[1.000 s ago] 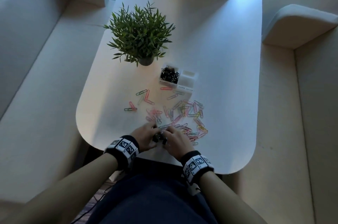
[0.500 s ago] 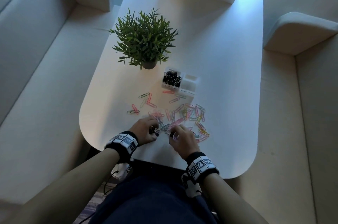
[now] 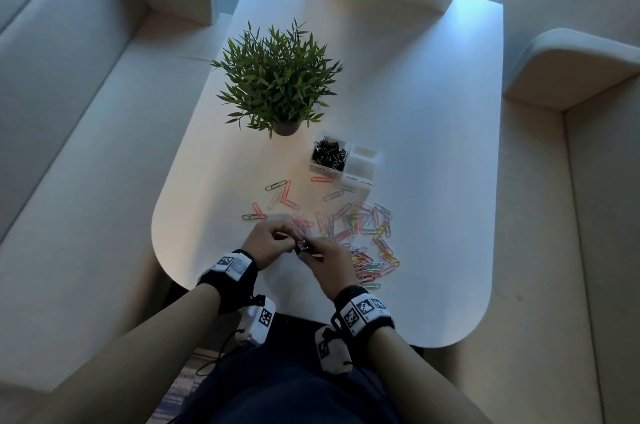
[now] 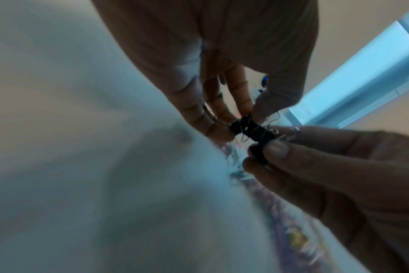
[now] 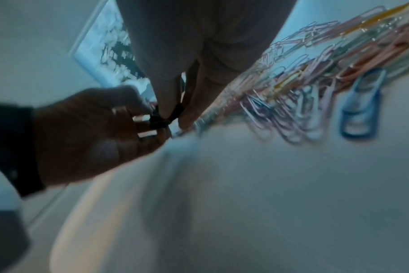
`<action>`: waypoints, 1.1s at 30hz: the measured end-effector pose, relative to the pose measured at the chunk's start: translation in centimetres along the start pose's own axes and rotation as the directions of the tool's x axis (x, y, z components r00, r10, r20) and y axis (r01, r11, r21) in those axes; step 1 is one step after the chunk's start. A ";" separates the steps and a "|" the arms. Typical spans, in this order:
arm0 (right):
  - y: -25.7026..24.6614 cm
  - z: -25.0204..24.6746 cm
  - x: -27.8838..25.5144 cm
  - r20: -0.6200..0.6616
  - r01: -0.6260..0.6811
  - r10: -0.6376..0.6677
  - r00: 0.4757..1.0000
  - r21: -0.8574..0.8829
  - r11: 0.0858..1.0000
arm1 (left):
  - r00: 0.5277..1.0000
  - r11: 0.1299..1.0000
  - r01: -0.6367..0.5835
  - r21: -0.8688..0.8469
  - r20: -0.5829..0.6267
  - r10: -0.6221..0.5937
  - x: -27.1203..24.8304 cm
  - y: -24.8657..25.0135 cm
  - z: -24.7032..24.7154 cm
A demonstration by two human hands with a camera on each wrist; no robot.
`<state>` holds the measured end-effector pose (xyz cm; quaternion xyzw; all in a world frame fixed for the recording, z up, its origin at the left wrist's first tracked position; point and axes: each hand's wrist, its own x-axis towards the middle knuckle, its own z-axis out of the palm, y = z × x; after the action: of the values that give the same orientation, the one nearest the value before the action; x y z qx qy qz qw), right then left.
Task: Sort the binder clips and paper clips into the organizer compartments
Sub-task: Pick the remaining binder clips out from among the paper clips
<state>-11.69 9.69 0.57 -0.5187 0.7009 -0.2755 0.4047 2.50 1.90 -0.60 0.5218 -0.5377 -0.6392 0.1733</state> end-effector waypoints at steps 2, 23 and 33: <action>-1.1 -1.0 0.5 -0.026 -0.012 0.014 1.000 0.071 0.997 | 0.993 0.957 0.120 -0.265 0.031 -0.116 0.2 1.5 0.7; 1.9 -10.0 1.4 -0.271 -0.018 -0.006 0.963 -0.083 0.996 | 0.920 0.478 -0.385 0.789 0.286 0.269 14.5 15.2 3.1; 6.0 -11.1 0.5 -0.248 -0.154 0.089 0.965 -0.257 0.954 | 0.804 0.370 -0.554 0.746 0.365 0.470 13.1 12.0 1.7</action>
<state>-24.24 10.70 1.40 -0.4892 0.8057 -0.2093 0.2603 -8.21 -11.81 3.28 0.3168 -0.9131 -0.2462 0.0729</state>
